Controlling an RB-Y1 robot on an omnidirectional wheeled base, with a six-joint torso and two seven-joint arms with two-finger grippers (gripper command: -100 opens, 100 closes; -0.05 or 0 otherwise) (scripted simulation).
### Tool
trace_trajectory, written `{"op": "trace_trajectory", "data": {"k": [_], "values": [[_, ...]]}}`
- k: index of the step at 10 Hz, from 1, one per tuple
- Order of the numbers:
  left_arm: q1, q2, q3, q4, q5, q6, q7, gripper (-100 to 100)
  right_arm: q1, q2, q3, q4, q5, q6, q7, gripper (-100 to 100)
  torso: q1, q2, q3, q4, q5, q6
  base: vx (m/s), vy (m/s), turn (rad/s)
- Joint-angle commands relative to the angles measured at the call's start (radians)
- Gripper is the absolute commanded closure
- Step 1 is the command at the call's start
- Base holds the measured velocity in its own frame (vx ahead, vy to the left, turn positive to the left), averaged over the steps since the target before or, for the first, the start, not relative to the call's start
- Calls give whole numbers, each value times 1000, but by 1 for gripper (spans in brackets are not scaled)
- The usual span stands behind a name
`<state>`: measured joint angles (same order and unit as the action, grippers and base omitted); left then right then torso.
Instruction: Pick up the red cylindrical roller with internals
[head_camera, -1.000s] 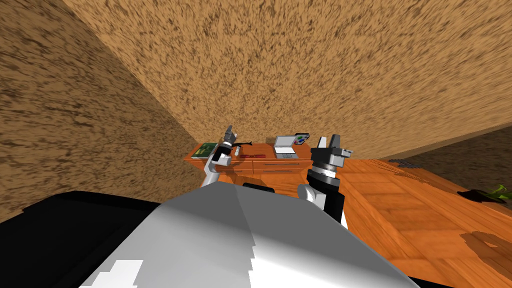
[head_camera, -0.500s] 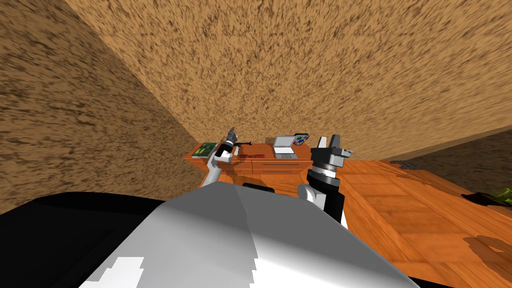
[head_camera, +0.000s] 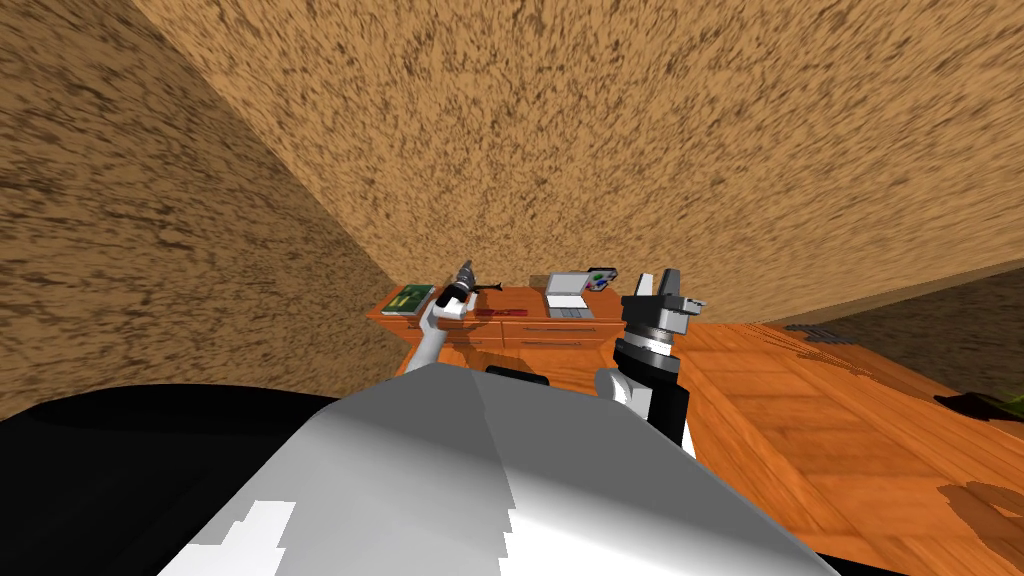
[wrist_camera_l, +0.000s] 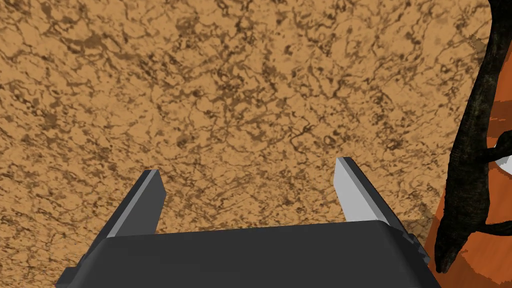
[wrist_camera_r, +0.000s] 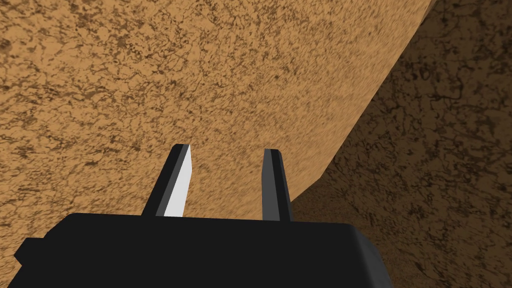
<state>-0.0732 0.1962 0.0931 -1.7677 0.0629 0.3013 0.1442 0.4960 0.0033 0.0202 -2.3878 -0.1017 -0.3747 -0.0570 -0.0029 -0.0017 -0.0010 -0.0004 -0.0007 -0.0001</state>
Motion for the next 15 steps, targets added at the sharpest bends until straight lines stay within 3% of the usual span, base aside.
{"op": "trace_trajectory", "data": {"k": [1, 4, 6, 7, 8, 9, 10, 11, 12, 15], "values": [[-23, 1, 5, 38, -1, 39, -2, -100, 0, 0, 0, 0, 0, 0, 0, 0, 0, 0, 0, 0, 0, 0, 19, -35, 18], [-84, 1, 22, 125, -7, 122, -12, -100, 0, 0, 0, 0, 0, 0, 0, 0, 1, 0, 0, 0, 0, 0, 27, -34, 20], [-84, 1, 22, 152, -7, 131, -12, -100, 0, 0, 0, 0, 0, 0, 0, 0, 1, -1, 0, 0, 0, 0, 17, -27, 7], [-112, -1, 29, 189, -11, 173, -18, -100, 0, 0, 0, 0, 0, 0, 0, 0, 2, 0, 0, 0, 0, 0, 21, -23, 22], [-112, -1, 29, 210, -11, 173, -18, -100, 0, 0, 0, 0, 0, 0, 0, 0, 2, 0, 0, 0, 0, 0, 23, -25, 14], [-138, -3, 36, 245, -15, 213, -25, -100, 0, 0, 0, 0, 0, 0, 0, 0, 1, 0, 0, 0, 0, 0, 36, -30, 24], [-138, -3, 36, 270, -15, 214, -25, -100, 0, 0, 0, 0, 0, 0, 0, 0, 1, -1, -1, 0, 0, 0, 39, -28, 10], [-162, -6, 43, 297, -19, 252, -33, -100, 0, 0, 0, 0, 0, 0, 0, 0, 1, -1, -1, 0, 0, 0, 48, -30, 25], [-162, -6, 43, 328, -19, 252, -33, -100, 0, 0, 0, 0, 0, 0, 0, 0, 1, -2, -1, 0, 0, 0, 38, -35, 7], [-205, -14, 55, 437, -28, 319, -51, -100, 0, 0, 0, 0, 0, 0, 0, 0, 1, -2, -1, 0, 0, 0, 43, -37, 15]]}}
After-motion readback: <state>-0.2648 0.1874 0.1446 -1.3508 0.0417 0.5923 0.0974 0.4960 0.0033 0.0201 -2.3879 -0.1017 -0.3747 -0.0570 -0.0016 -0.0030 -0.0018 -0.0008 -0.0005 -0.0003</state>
